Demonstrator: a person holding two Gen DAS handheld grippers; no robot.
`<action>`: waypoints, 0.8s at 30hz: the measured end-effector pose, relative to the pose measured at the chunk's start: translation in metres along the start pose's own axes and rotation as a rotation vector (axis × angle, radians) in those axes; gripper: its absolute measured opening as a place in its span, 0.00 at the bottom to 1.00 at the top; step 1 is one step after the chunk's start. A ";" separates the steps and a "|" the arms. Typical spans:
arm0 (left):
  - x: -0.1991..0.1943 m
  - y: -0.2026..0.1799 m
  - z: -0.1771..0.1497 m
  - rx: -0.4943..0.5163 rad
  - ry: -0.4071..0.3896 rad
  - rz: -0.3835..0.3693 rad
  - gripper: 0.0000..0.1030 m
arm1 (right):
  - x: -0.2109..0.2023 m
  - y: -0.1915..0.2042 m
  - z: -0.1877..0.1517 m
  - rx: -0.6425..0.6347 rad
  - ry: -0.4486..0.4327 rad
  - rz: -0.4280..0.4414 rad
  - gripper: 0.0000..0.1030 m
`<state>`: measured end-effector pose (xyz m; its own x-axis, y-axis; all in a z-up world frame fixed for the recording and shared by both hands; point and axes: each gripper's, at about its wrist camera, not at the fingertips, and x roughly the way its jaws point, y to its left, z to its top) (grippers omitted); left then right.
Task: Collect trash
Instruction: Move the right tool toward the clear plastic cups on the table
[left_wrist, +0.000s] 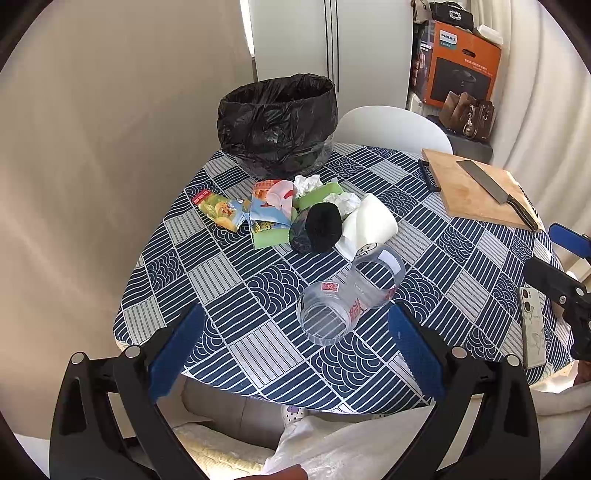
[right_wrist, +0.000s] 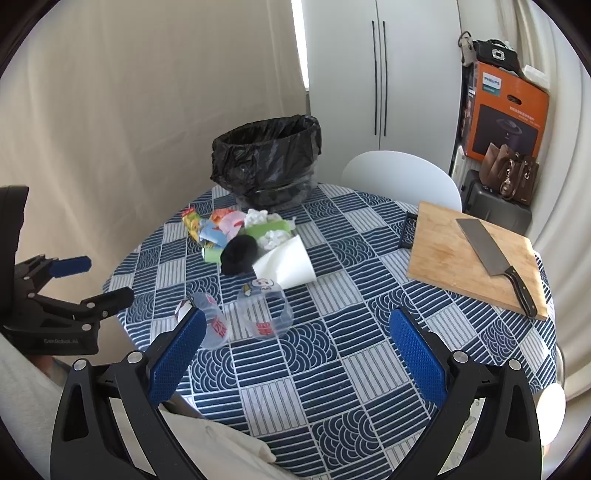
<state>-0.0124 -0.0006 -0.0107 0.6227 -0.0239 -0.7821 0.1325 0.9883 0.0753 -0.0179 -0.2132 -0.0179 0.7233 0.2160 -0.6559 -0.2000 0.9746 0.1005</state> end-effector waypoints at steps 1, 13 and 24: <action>0.000 0.001 0.000 -0.002 0.003 -0.001 0.95 | 0.000 0.000 0.000 0.001 0.003 0.000 0.93; -0.001 0.002 -0.003 -0.002 0.018 -0.003 0.95 | 0.000 0.001 -0.001 0.000 0.015 0.042 0.93; 0.000 0.002 -0.008 -0.003 0.056 -0.020 0.95 | -0.007 0.003 -0.002 -0.004 -0.001 0.074 0.93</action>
<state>-0.0181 0.0030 -0.0159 0.5756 -0.0353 -0.8169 0.1424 0.9881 0.0576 -0.0249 -0.2115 -0.0147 0.7073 0.2872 -0.6460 -0.2551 0.9559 0.1457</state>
